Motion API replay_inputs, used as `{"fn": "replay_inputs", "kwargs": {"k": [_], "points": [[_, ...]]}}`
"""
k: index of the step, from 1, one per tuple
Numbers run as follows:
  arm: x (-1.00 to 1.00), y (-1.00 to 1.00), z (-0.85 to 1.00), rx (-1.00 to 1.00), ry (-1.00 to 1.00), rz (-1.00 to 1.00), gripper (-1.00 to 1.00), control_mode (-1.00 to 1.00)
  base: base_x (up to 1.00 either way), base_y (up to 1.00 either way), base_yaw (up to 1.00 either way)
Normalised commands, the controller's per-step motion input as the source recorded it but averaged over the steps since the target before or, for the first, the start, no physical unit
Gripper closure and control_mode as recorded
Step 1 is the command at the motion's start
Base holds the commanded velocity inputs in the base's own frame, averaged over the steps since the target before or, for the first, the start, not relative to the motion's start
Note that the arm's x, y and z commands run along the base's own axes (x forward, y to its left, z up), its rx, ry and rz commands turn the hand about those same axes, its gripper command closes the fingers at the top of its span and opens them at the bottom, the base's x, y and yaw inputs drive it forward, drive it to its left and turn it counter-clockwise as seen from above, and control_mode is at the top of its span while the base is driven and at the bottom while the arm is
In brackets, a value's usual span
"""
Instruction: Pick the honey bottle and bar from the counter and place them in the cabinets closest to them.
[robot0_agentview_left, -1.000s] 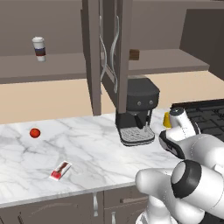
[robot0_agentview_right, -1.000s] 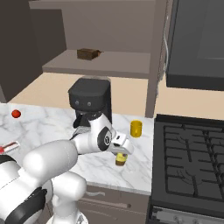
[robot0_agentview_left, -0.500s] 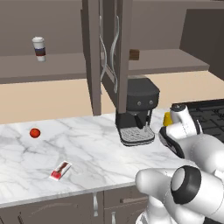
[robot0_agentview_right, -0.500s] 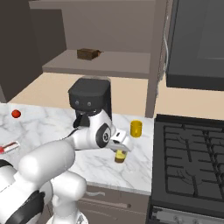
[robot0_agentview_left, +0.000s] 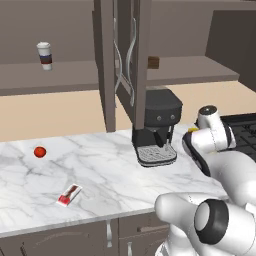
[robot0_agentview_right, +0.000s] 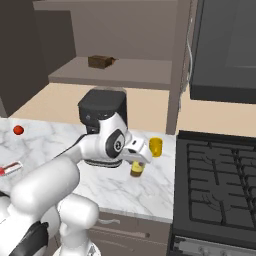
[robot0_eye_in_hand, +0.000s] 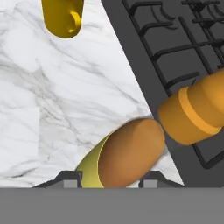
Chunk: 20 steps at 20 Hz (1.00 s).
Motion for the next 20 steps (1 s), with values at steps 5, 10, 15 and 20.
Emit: {"fn": "replay_inputs", "kwargs": {"k": [5,10,15,20], "points": [[-0.04,0.1,0.55,0.0,-0.05,-0.01,1.0,-1.0,0.0,0.0,0.0],[-0.1,0.11,0.58,0.0,-0.06,0.0,1.0,-1.0,0.0,0.0,0.0],[-0.09,0.11,0.59,0.0,-0.06,0.0,1.0,-1.0,0.0,0.0,0.0],[-0.04,0.12,0.6,0.0,-0.04,0.0,1.0,-1.0,0.0,0.0,0.0]]}}
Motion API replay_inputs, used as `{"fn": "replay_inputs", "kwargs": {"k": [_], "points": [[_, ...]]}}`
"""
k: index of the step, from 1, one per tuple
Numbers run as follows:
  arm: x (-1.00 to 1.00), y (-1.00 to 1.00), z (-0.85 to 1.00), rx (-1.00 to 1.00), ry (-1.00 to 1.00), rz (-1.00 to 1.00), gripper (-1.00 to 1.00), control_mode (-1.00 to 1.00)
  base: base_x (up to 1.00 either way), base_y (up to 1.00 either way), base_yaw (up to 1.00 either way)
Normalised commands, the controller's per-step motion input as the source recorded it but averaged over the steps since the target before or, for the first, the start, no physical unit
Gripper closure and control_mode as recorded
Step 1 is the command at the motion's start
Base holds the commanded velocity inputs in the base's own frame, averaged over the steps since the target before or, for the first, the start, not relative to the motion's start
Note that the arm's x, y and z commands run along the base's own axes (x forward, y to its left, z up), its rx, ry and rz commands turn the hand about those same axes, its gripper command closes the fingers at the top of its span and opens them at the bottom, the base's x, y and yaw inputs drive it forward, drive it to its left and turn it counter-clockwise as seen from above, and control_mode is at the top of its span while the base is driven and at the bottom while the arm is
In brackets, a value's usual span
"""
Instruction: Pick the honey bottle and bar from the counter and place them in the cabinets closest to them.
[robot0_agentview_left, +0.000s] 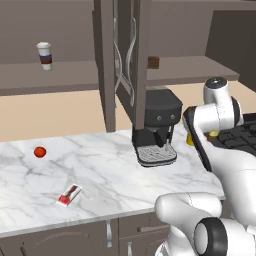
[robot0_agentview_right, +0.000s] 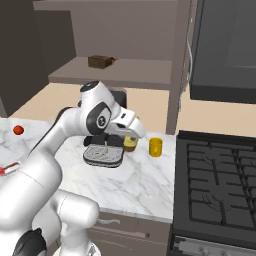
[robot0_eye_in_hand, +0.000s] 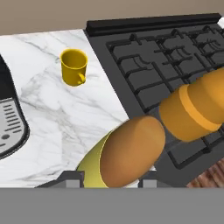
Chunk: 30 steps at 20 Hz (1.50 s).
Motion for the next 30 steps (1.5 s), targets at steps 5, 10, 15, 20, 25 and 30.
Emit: {"fn": "replay_inputs", "kwargs": {"k": [5,10,15,20,25,30], "points": [[0.0,0.16,0.62,0.0,-0.02,0.0,1.0,-1.0,0.0,0.0,0.0],[0.0,0.18,0.62,0.0,-0.01,0.0,1.0,-1.0,0.0,0.0,0.0],[0.0,0.17,0.58,0.0,0.0,0.0,1.0,-1.0,0.0,0.0,0.0],[0.0,0.16,0.56,-0.01,0.0,0.0,1.0,-1.0,0.0,0.0,0.0],[0.0,0.14,0.55,-0.01,0.0,0.0,1.0,-1.0,0.0,0.0,0.0],[0.0,0.09,0.54,0.0,0.0,0.0,1.0,-1.0,0.0,0.0,0.0]]}}
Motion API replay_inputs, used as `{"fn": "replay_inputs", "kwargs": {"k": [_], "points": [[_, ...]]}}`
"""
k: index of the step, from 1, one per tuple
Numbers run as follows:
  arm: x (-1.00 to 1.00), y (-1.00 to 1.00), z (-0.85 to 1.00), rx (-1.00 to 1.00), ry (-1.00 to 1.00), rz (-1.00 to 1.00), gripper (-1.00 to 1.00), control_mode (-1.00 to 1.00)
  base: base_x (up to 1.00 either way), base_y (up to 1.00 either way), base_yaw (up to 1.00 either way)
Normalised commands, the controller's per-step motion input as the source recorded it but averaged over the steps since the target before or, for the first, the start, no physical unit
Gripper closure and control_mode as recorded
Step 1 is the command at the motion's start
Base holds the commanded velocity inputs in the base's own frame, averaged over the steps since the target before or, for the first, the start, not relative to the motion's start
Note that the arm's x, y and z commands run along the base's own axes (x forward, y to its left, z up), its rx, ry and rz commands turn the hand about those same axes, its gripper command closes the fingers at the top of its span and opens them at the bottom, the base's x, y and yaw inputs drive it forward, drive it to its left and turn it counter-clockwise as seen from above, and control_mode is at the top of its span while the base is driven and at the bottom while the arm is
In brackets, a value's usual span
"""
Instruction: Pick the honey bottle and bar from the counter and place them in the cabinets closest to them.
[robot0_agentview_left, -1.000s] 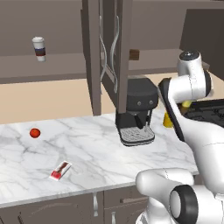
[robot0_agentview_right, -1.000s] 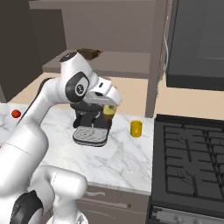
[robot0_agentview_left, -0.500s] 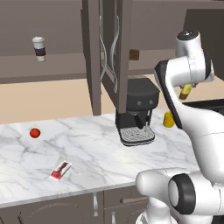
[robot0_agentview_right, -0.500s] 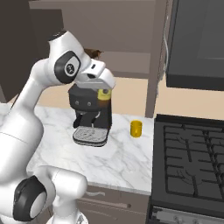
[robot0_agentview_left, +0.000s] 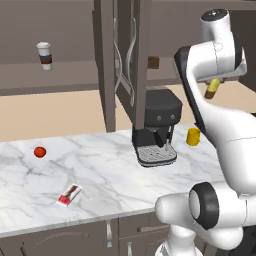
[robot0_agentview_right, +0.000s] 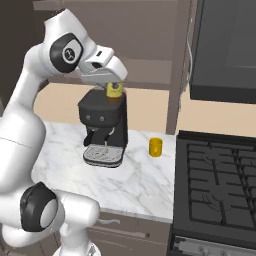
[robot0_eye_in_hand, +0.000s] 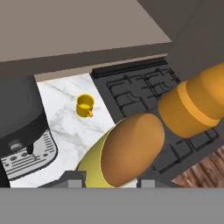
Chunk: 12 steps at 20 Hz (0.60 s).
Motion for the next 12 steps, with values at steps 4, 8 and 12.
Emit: {"fn": "replay_inputs", "kwargs": {"k": [4,8,12], "points": [[-0.1,0.02,0.19,0.0,-0.08,0.0,1.0,-1.0,0.0,0.0,0.0],[0.0,0.0,0.18,0.0,-0.14,0.03,1.0,-1.0,0.0,0.0,0.0],[0.0,0.0,0.24,0.0,-0.08,0.08,1.0,-1.0,0.0,0.0,0.0]]}}
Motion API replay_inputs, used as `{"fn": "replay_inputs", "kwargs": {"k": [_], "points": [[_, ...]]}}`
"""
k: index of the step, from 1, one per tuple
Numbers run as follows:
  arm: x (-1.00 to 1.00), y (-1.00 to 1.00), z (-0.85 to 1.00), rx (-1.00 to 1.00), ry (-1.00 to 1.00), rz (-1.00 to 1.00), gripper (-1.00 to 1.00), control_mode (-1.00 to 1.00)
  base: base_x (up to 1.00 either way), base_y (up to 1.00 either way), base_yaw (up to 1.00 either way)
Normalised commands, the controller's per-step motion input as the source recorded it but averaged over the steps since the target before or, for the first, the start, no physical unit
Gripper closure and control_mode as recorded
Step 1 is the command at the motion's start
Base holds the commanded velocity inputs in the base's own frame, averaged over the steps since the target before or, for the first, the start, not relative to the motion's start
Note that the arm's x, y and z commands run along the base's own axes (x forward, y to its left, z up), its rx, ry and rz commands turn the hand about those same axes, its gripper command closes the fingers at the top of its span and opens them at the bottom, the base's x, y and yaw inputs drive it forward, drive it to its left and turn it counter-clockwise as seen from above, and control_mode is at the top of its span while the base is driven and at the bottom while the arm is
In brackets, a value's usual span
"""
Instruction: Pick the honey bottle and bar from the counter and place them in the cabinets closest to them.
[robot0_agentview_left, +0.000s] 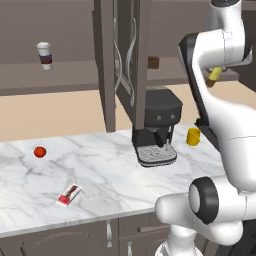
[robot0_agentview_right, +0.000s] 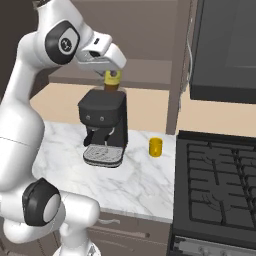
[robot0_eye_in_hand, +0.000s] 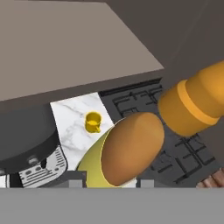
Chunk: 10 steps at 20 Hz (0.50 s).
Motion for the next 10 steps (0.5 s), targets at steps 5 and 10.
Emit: {"fn": "replay_inputs", "kwargs": {"k": [5,10], "points": [[-0.02,0.0,0.18,0.0,-0.06,0.1,1.0,-1.0,0.0,0.0,0.0],[0.0,0.0,0.06,0.0,-0.05,0.15,1.0,-1.0,0.0,0.0,0.0]]}}
